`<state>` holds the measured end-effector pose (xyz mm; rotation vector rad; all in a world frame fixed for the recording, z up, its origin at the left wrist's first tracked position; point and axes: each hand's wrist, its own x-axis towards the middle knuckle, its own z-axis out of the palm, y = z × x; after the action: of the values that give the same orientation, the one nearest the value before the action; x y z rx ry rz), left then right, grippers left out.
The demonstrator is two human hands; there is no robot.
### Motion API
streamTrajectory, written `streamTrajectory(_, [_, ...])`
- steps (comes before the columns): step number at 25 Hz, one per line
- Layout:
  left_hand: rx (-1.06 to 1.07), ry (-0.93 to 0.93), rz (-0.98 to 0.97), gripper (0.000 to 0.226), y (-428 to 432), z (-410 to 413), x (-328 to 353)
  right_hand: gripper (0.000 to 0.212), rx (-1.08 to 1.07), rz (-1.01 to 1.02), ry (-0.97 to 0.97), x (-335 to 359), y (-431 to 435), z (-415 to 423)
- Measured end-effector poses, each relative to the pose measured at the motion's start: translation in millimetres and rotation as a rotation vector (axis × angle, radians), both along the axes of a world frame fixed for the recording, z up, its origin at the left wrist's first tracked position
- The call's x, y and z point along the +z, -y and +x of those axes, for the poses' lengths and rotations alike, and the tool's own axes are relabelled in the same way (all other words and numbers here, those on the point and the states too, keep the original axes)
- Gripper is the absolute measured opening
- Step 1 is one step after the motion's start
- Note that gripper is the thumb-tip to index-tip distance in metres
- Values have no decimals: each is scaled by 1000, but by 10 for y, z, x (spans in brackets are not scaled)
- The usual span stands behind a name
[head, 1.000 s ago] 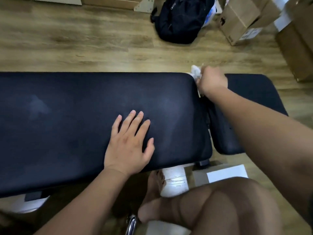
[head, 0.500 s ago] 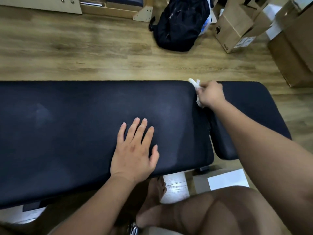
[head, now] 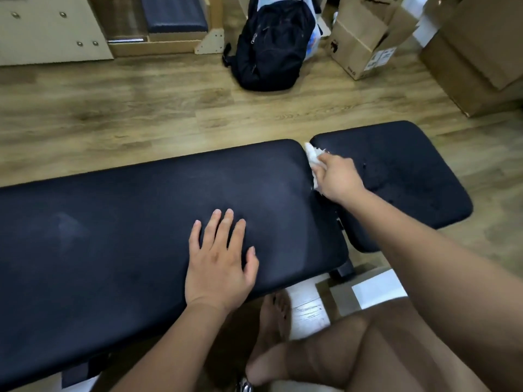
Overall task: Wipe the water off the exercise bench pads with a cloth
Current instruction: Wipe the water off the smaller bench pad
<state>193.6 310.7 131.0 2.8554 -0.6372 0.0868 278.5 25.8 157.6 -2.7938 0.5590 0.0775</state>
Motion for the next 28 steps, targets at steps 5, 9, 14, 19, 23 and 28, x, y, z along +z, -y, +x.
streamTrajectory(5, [9,-7,5,56,10,-16,27,9,60,27,-21,176,-85,-1429])
streamTrajectory(9, [16,-10,15,57,15,-9,9,22,-30,25,-240,105,7,-1581])
streamTrajectory(14, [12,-2,11,57,7,-12,3,15,-140,-12,-227,114,-177,-1346])
streamTrajectory(19, [25,3,0,58,24,-12,-10,15,34,73,-517,333,-340,-1760])
streamTrajectory(23, [14,5,13,57,16,-16,-36,11,94,-60,-670,421,-293,-1312])
streamTrajectory(28, [15,-8,23,56,16,-14,-23,15,-132,-215,-290,670,91,-1005])
